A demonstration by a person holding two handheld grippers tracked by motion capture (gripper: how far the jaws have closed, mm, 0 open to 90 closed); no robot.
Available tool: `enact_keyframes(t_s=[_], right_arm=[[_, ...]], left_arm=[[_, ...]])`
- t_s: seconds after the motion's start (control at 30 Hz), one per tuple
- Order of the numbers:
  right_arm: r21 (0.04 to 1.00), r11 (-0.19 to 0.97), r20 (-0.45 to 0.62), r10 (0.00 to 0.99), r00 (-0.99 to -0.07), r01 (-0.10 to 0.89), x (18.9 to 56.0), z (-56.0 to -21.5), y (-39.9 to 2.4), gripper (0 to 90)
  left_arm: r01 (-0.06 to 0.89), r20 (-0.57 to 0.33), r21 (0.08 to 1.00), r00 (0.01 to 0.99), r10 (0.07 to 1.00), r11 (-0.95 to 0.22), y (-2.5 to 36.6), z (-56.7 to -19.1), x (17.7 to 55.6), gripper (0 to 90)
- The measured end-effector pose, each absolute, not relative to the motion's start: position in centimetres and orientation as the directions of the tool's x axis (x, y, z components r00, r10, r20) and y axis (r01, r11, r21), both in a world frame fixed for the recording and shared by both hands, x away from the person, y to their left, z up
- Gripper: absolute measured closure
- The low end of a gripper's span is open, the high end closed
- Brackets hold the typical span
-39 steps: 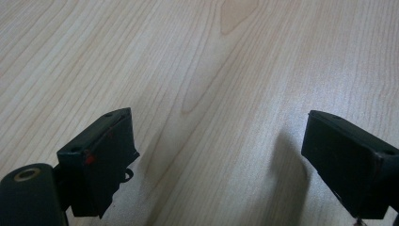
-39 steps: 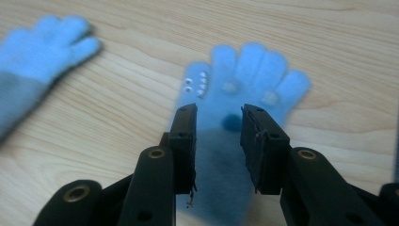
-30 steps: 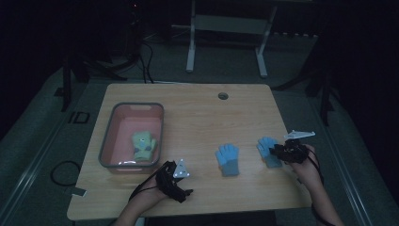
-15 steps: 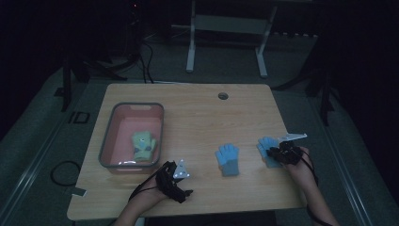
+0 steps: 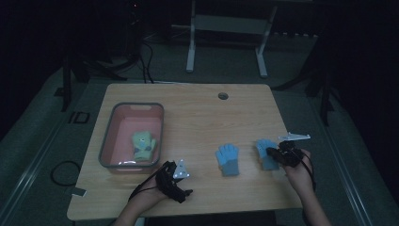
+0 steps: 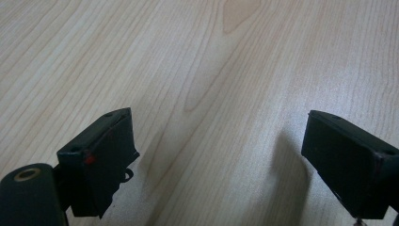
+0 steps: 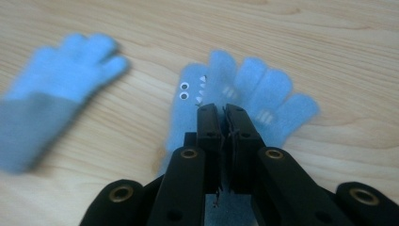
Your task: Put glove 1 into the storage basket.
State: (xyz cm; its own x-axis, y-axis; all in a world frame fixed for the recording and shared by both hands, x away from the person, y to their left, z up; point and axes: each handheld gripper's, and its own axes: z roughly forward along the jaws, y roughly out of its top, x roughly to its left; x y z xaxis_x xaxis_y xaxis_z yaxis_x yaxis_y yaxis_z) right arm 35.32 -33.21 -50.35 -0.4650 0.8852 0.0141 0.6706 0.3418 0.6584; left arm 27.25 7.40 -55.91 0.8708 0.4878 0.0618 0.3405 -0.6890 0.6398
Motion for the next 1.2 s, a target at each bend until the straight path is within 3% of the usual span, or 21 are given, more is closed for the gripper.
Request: enact_keyframes(t_s=[0.7, 1.2], right_arm=[[0.705, 0.314, 0.068, 0.863, -0.501, 0.636, 32.9, -47.1, -25.8, 85.6], [0.699, 0.318, 0.105, 0.840, -0.532, 0.641, 33.0, -47.3, -21.1, 85.5]], left_arm=[[0.331, 0.073, 0.639, 0.872, 0.484, -0.694, 7.3, -55.8, 27.2, 10.6], [0.326, 0.079, 0.642, 0.872, 0.483, -0.694, 7.4, -55.8, 27.1, 10.6]])
